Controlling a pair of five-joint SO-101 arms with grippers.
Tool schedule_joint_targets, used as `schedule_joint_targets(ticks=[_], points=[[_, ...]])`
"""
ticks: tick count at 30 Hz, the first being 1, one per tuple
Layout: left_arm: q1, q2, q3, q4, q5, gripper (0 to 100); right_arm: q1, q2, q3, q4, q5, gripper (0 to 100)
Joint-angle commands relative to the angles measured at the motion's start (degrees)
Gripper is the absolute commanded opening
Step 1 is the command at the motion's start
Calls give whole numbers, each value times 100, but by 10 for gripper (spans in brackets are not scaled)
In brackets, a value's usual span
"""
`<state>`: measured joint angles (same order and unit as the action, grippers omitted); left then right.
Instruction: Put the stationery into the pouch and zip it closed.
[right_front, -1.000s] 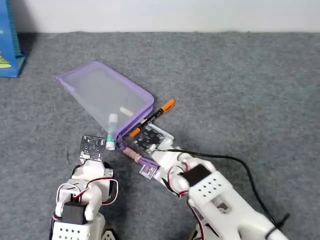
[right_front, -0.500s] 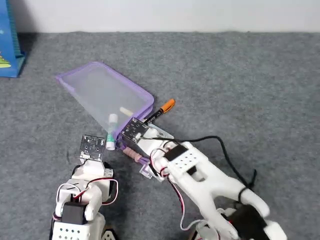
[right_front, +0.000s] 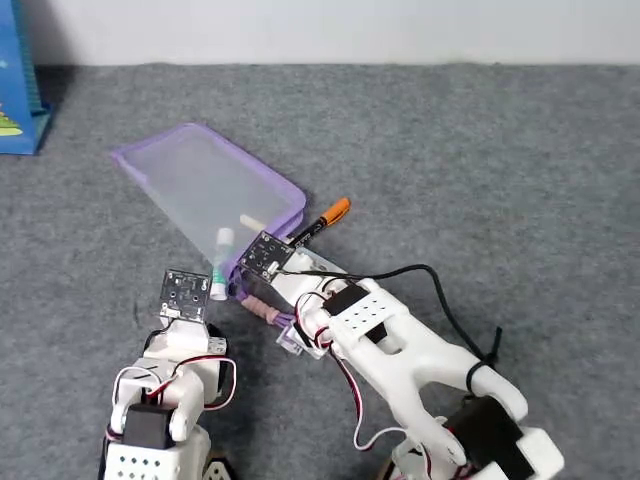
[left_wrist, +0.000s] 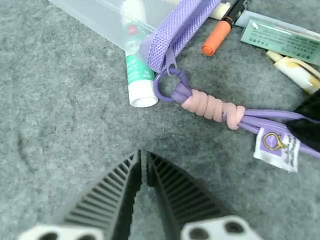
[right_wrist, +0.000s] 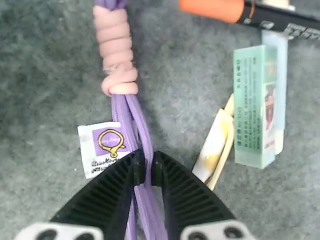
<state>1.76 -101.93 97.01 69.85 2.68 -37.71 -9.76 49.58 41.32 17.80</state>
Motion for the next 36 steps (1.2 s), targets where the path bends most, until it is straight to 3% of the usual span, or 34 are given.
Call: schedule_joint_targets(ticks=[1, 14, 23, 29, 36], points=[[0, -70, -48, 9, 35, 17, -40, -154, -167, 224, 0, 9], [0, -70, -48, 9, 35, 17, 382, -2668, -167, 1903, 97, 9], [-9, -70, -48, 9, 35, 17, 1262, -2747, -141, 2659, 607, 36], [-9, -70, -48, 9, 35, 17, 822, -2782, -176, 2870, 360, 225], [0, -70, -48, 9, 35, 17, 268, -2712, -870, 2756, 26, 213]])
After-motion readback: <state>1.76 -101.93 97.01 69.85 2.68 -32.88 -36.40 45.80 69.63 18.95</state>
